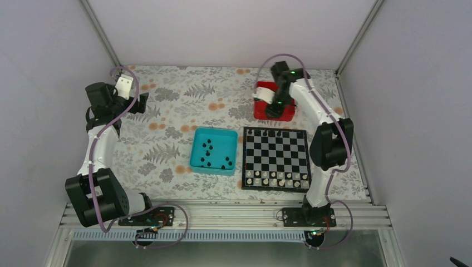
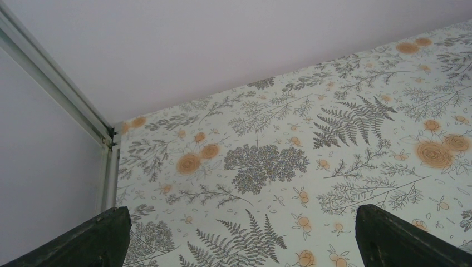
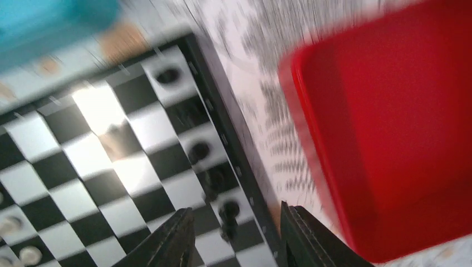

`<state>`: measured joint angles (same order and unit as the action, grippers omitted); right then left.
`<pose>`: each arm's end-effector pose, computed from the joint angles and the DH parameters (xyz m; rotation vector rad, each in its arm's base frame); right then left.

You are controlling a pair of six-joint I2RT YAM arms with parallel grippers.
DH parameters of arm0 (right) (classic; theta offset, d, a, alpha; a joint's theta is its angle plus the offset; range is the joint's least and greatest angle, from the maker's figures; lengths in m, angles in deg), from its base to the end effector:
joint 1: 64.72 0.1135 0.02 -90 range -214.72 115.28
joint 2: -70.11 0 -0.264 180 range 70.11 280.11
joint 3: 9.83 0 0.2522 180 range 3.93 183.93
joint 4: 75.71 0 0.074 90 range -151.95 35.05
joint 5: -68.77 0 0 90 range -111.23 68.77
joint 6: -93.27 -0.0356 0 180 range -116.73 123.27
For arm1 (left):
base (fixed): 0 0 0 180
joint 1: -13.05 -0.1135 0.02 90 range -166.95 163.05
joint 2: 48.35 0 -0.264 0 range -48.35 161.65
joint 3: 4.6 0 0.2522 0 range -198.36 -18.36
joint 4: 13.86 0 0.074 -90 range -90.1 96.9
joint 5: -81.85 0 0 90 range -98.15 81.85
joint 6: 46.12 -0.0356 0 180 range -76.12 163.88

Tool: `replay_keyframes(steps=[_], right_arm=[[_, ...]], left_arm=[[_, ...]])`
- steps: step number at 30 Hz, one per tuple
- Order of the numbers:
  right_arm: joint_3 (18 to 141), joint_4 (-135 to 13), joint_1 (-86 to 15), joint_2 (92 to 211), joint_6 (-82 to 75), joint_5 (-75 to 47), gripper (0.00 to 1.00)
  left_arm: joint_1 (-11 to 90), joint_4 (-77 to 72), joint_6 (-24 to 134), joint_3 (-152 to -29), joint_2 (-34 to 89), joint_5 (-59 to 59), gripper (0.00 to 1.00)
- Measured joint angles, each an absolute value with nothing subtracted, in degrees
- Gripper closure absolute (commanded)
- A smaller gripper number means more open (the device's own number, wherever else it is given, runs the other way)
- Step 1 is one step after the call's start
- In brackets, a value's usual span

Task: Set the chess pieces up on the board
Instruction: Place the chess piece on the chessboard, then pick up the chess piece from the storage box.

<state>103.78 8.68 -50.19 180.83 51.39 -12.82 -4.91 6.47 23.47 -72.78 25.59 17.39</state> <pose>0.3679 0.1007 0.2651 -1.5495 2.5150 0.1445 0.2836 0.0758 0.2952 0.3188 1.9530 -0.0178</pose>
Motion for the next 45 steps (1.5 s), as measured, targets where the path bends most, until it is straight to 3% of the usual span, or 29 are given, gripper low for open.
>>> replay_keyframes(steps=[7, 13, 22, 45], right_arm=[[112.8, 8.6, -27.4, 180.4, 48.9, -14.9, 0.55], [116.7, 6.9, -15.9, 185.6, 48.4, -14.6, 0.55], [116.6, 3.8, -12.3, 196.8, 47.9, -13.0, 0.56], [114.6, 0.2, -9.2, 199.6, 46.3, -12.0, 0.55]], left_arm=[[-4.9, 6.5, 23.5, -72.8, 25.6, 17.4, 0.00], [-5.0, 6.5, 23.5, -72.8, 25.6, 17.4, 0.00], [-5.2, 6.5, 23.5, -72.8, 25.5, 17.7, 0.00], [-5.6, 6.5, 23.5, -72.8, 25.5, 18.9, 0.00]])
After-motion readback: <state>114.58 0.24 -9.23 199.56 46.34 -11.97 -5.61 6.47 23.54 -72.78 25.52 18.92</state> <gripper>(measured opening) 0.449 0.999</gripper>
